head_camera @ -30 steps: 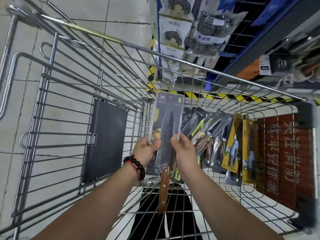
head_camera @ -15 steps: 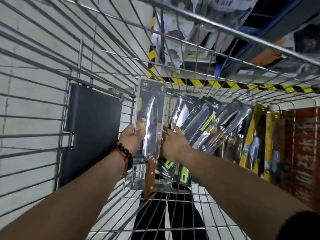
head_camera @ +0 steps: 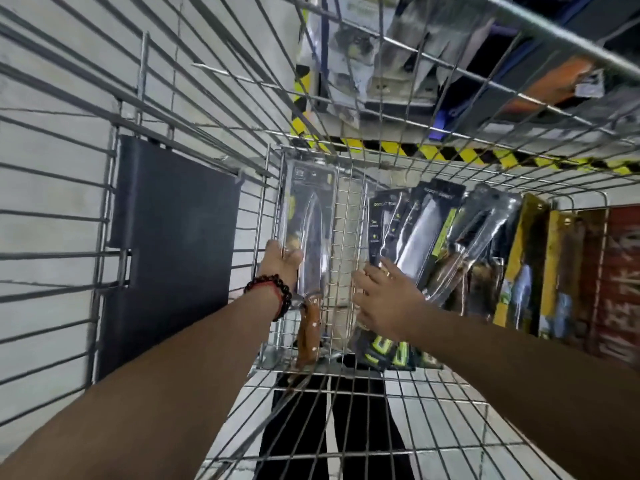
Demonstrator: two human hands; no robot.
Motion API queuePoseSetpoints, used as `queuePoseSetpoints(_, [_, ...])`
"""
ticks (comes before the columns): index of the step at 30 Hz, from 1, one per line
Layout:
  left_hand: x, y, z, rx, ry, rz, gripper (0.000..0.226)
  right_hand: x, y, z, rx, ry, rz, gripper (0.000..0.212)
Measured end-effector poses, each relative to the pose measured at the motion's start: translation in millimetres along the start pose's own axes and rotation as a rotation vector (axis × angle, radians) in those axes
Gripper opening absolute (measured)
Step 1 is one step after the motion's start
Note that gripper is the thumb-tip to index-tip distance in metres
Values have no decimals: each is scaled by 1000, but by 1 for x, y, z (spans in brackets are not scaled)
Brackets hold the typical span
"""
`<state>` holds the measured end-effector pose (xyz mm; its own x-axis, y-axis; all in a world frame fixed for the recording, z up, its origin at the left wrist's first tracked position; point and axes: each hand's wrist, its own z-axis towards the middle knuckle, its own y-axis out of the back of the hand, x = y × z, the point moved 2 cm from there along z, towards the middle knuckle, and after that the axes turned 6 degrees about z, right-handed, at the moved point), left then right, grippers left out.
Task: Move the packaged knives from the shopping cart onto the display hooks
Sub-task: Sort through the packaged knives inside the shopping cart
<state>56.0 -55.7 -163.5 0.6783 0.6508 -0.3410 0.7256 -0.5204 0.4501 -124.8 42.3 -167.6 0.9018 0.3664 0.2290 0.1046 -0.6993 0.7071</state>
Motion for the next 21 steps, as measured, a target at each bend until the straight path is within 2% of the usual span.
queuePoseSetpoints(2, [1,-3,-7,-98,-82,101,33,2,-8,-9,-7,15,6,51])
queuePoseSetpoints(5, [4,-11,-18,-249,-297,360,52,2,-9,-23,-61,-66,112,43])
queuePoseSetpoints(7, [0,-22,-35,-172,-387,447,53,2,-8,-32,-87,-185,191,47])
queuePoseSetpoints(10, [-12,-51,-61,174,-307,325,48,3,-14,-50,-133,-397,326,60])
queuePoseSetpoints(12, [-18,-70,-69,297,-175,206,47,3,-18,-61,-158,-543,447,77])
queuePoseSetpoints(14, [-23,-88,-72,348,-48,73,47,2,-20,-68,-171,-709,624,97])
queuePoseSetpoints(16, [-27,-105,-72,369,-38,55,45,2,-19,-70,-202,-808,761,109])
queuePoseSetpoints(19, [-26,-123,-72,281,-54,71,45,0,-16,-68,-354,-925,931,108])
queuePoseSetpoints(21, [-28,-127,-74,244,-88,105,50,-4,-18,-70,-411,-1091,1180,109])
